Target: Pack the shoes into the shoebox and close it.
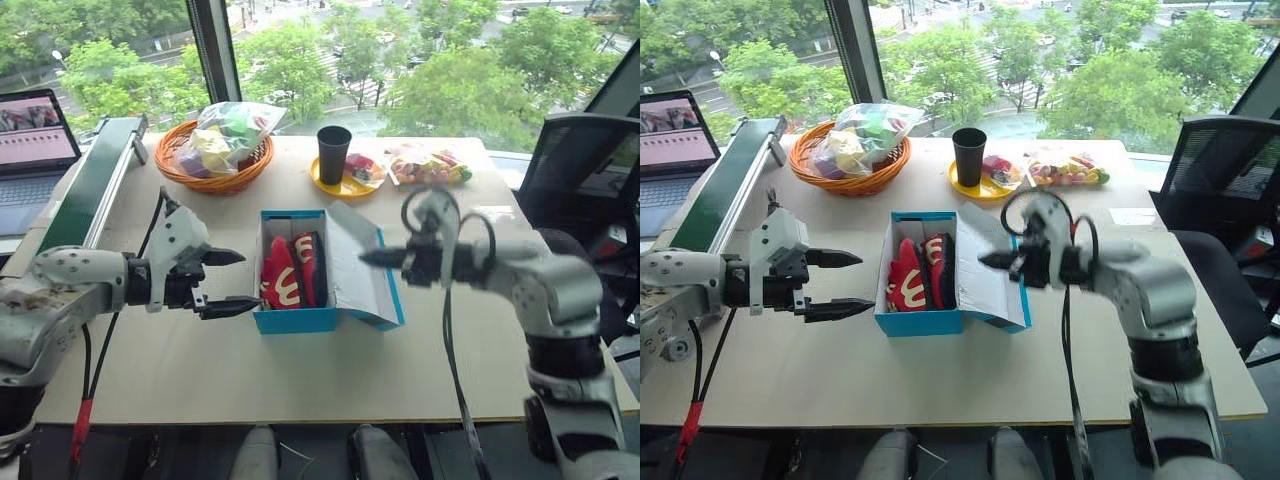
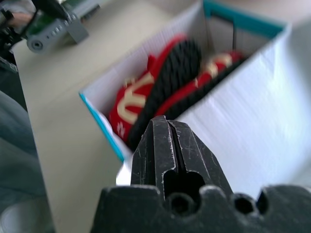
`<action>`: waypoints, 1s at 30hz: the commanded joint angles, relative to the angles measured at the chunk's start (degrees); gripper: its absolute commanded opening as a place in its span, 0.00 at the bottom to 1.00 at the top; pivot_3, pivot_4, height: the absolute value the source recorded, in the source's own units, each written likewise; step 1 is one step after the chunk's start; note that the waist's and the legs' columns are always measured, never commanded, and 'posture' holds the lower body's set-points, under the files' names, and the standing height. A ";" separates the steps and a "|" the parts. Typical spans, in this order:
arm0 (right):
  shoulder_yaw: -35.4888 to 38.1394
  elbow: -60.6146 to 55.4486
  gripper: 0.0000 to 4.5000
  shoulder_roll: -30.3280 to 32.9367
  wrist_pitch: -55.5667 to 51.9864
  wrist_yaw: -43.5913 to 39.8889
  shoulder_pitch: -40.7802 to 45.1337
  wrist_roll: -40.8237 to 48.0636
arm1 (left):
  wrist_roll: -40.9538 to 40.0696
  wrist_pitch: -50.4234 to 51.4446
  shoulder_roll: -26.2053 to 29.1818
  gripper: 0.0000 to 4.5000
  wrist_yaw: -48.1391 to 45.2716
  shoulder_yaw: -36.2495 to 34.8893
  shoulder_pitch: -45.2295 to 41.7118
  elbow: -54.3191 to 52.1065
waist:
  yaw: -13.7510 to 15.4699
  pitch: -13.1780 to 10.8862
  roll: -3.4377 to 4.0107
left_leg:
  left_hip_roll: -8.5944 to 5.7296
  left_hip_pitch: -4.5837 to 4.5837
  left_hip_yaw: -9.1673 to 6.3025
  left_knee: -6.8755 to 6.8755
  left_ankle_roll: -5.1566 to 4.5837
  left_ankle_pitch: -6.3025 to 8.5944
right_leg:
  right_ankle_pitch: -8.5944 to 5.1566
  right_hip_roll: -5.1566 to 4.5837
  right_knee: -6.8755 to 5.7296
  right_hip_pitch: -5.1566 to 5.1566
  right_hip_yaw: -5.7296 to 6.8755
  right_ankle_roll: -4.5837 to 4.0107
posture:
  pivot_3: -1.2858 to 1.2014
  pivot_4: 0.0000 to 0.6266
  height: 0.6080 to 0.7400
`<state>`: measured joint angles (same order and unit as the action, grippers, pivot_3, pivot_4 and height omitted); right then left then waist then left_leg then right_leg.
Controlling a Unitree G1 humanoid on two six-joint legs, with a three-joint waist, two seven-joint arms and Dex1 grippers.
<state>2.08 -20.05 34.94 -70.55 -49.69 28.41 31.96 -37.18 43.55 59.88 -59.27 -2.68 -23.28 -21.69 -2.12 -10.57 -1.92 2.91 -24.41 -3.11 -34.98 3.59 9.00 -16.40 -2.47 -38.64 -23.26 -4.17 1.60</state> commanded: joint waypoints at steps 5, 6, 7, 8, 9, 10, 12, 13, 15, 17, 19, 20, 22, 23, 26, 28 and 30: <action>0.77 -9.66 0.00 -1.70 -4.64 8.75 -15.73 2.35 | 4.85 -3.91 0.96 1.00 -8.20 4.94 -7.83 7.21 | -0.83 0.01 -0.02 | 0.01 0.08 0.03 -0.05 -0.04 0.02 | -0.18 0.02 -0.02 0.07 -0.04 0.28 | 0.52 0.24 0.96; 0.23 -8.77 0.00 -2.61 -3.39 9.90 -16.50 1.59 | 5.28 -3.83 0.91 1.00 -8.67 5.42 -8.67 7.85 | -0.76 0.01 -0.02 | 0.01 0.10 -0.01 -0.09 -0.05 0.02 | -0.19 0.03 -0.02 0.10 -0.01 0.30 | 0.52 0.24 0.96; 0.82 -7.52 0.00 -4.33 -2.62 11.12 -16.67 1.56 | 5.65 -3.93 1.00 1.00 -9.36 5.78 -9.25 8.31 | -0.75 0.00 -0.01 | 0.00 0.09 0.01 -0.12 -0.05 0.02 | -0.20 0.03 -0.02 0.09 -0.03 0.32 | 0.52 0.24 0.96; 1.70 -5.94 0.00 -6.04 -2.00 12.41 -16.35 1.55 | 6.08 -4.17 1.19 1.00 -10.06 6.09 -9.63 8.61 | -0.81 0.01 -0.02 | 0.00 0.08 0.03 -0.15 -0.05 0.02 | -0.21 0.02 -0.01 0.09 -0.05 0.33 | 0.52 0.24 0.96; 2.07 -3.93 0.00 -7.57 -0.85 13.75 -16.14 1.04 | 6.65 -4.40 1.51 1.00 -10.89 6.48 -10.04 8.94 | -0.90 0.01 -0.03 | 0.00 0.08 0.05 -0.18 -0.05 0.02 | -0.21 0.02 -0.01 0.10 -0.07 0.34 | 0.52 0.24 0.96; 2.62 -1.70 0.00 -9.51 0.46 14.88 -15.96 0.90 | 7.16 -4.63 1.94 1.00 -11.82 6.76 -10.45 9.25 | -0.88 0.01 -0.02 | 0.01 0.07 0.05 -0.20 -0.05 0.02 | -0.21 0.03 0.00 0.10 -0.07 0.34 | 0.52 0.24 0.96; 1.64 3.58 0.00 -12.30 4.83 17.09 -16.12 -1.40 | 8.04 -4.70 2.81 1.00 -13.18 6.86 -11.34 10.02 | -0.82 0.02 -0.04 | 0.01 0.06 0.03 -0.18 -0.05 0.02 | -0.21 0.03 -0.01 0.09 -0.05 0.34 | 0.52 0.24 0.96; 1.71 5.70 0.00 -13.80 6.56 17.90 -16.22 -1.88 | 8.38 -4.51 3.08 1.00 -13.42 6.78 -11.69 10.34 | -0.75 0.01 -0.03 | 0.01 0.05 0.01 -0.17 -0.05 0.02 | -0.21 0.04 -0.01 0.09 -0.04 0.34 | 0.52 0.24 0.96; 3.85 10.90 0.00 -18.28 10.05 20.09 -15.86 -1.75 | 8.72 -3.71 3.54 1.00 -13.66 6.53 -12.33 10.69 | -0.61 0.02 -0.04 | 0.00 0.03 0.01 -0.12 -0.05 0.02 | -0.21 0.03 0.00 0.06 -0.04 0.34 | 0.52 0.24 0.96; 6.44 14.81 0.00 -22.55 12.81 21.41 -15.71 -0.47 | 8.87 -3.17 4.30 1.00 -14.14 6.56 -12.57 10.48 | -0.54 0.01 -0.03 | 0.01 0.00 0.01 -0.09 -0.05 0.02 | -0.22 0.03 0.01 0.03 -0.03 0.34 | 0.52 0.24 0.96; 7.00 17.47 0.00 -24.62 15.71 22.27 -16.26 -1.17 | 8.45 -2.64 5.03 1.00 -14.78 6.25 -12.80 10.21 | -0.65 0.03 -0.06 | 0.01 -0.01 0.01 -0.08 -0.05 0.02 | -0.22 0.03 0.01 0.03 -0.03 0.34 | 0.52 0.24 0.96; 7.15 19.03 0.00 -25.47 17.85 22.69 -16.64 -2.01 | 8.42 -2.50 5.43 1.00 -15.17 6.20 -13.01 10.21 | -0.70 0.04 -0.08 | 0.02 0.01 0.01 -0.10 -0.05 0.02 | -0.21 0.03 0.02 0.07 -0.03 0.34 | 0.52 0.24 0.96; 9.25 21.53 0.00 -27.44 21.75 23.89 -16.71 -1.96 | 8.54 -2.40 5.82 1.00 -15.67 6.30 -13.43 10.41 | -0.86 0.19 -0.31 | 0.03 0.15 0.02 -0.10 -0.05 0.02 | -0.22 0.03 0.01 0.17 -0.03 0.35 | 0.52 0.24 0.96; 10.96 22.58 0.00 -28.42 23.35 24.27 -16.55 -1.10 | 8.72 -2.46 5.92 1.00 -15.85 6.48 -13.60 10.48 | -0.96 0.24 -0.40 | 0.07 0.20 0.01 -0.10 -0.05 0.02 | -0.21 0.06 0.00 0.20 -0.02 0.35 | 0.52 0.24 0.96; 16.45 23.85 0.00 -30.82 29.07 23.30 -16.10 2.82 | 9.18 -2.74 5.95 1.00 -16.50 6.90 -14.36 11.07 | -0.99 0.30 -0.49 | 0.07 0.38 0.02 -0.16 -0.04 0.01 | -0.21 0.07 0.01 0.44 -0.03 0.35 | 0.52 0.24 0.96; 19.72 24.35 0.00 -31.41 33.42 21.67 -15.08 5.43 | 9.58 -2.81 5.49 1.00 -16.72 7.30 -15.14 11.63 | -0.94 0.28 -0.46 | 0.07 0.58 0.02 -0.17 -0.04 0.01 | -0.21 0.07 0.06 0.65 -0.03 0.35 | 0.52 0.24 0.96; 20.90 24.17 0.00 -30.89 35.12 19.92 -11.75 7.92 | 10.10 -2.15 4.02 1.00 -15.74 8.14 -16.10 12.16 | -0.49 0.21 -0.34 | 0.07 0.58 0.02 -0.17 -0.04 0.01 | -0.22 0.07 0.07 0.66 -0.03 0.35 | 0.52 0.24 0.96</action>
<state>20.94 5.66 3.15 -38.76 -27.80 13.53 36.66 -27.86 41.26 64.72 -75.56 5.57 -37.77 -9.81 -2.61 -10.37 -2.26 2.97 -23.85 -3.09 -35.14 3.55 9.01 -16.62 -2.40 -38.57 -22.61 -4.20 1.96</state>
